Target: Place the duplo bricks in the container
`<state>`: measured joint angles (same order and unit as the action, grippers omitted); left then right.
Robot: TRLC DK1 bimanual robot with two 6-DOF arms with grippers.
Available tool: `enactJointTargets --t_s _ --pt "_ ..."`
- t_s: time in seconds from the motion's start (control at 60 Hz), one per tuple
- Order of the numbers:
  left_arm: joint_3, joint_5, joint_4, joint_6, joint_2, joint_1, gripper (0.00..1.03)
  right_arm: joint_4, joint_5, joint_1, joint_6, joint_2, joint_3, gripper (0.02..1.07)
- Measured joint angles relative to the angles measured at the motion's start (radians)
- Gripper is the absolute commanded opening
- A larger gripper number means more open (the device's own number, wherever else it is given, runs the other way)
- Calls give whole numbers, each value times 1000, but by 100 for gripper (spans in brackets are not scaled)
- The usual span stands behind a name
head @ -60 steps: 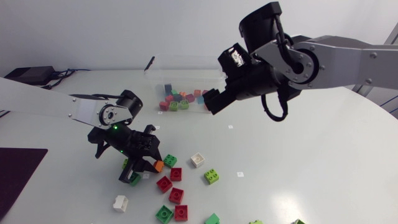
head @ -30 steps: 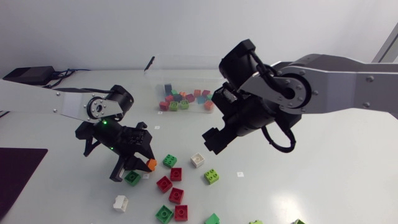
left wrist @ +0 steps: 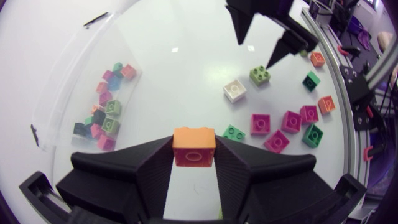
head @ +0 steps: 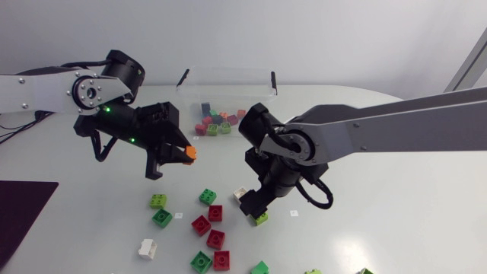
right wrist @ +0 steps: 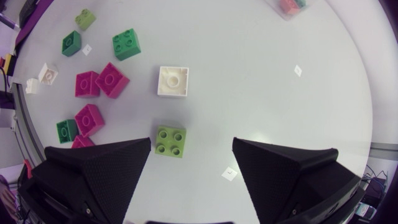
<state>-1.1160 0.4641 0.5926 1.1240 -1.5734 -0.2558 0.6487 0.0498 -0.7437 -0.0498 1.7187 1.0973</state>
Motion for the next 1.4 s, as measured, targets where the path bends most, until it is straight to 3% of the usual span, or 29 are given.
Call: enactJointTargets --t_s 0.417,0.583,0.7,1.017,1.3,1.4 --pt "-113 0 -218 -321 4 4 3 3 -12 -23 -22 105 3 92" --pt "-180 -10 -283 -433 -4 26 3 3 -19 -23 -23 109 9 76" --pt "-222 -47 -341 -520 -35 34 4 2 -23 -23 -26 122 9 60" --pt "-339 -139 -435 -688 -175 34 4 -46 -44 -38 -26 138 8 32" --pt "-502 -188 -449 -782 -341 34 9 -45 -45 -44 -25 89 -32 32" --pt "-577 -208 -450 -803 -401 34 17 -30 -45 -38 -25 37 -39 32"
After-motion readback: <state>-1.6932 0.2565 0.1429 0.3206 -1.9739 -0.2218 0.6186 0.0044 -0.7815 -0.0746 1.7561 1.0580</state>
